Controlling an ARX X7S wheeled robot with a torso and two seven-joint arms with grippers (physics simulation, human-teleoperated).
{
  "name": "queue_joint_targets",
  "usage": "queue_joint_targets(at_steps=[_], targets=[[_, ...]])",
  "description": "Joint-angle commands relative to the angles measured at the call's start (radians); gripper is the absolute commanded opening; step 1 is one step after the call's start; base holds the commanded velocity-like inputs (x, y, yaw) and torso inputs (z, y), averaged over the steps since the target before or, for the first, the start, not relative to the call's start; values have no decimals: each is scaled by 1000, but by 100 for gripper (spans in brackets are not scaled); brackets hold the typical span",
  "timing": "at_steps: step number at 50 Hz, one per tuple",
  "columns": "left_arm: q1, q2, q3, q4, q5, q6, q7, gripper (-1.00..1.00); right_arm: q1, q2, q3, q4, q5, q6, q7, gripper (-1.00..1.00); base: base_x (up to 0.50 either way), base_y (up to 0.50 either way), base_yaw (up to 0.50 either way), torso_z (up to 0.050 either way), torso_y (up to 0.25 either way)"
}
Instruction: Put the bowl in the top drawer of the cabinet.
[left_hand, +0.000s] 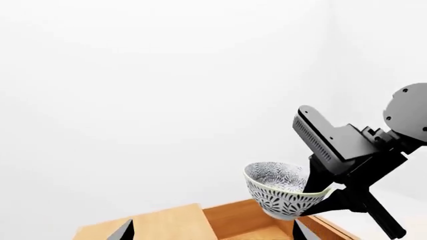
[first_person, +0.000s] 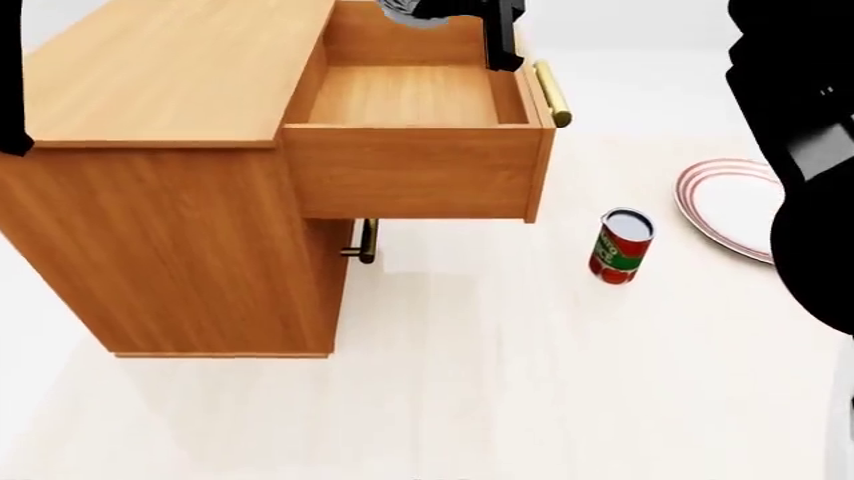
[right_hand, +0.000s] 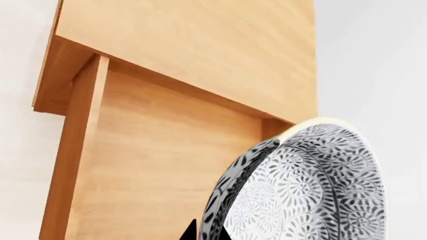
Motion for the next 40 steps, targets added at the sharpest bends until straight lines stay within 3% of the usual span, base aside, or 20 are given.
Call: queue_joint_targets(at_steps=[1,23,40], targets=[[-151,-98,74,-14,-75,-14,-38,100,5,0,4,-5,-4,-4,10,-100,0,0,0,0,-96],[-238,-128,131,-28,-91,-34,-38,100,24,0,-6,-31,-17,14,-10,-100,0,0,0,0,-97],[-184,-128,85,-21,-75,-26,-17,100,30,0,-12,-53,-22,50,-61,-100,0,0,0,0,-97]])
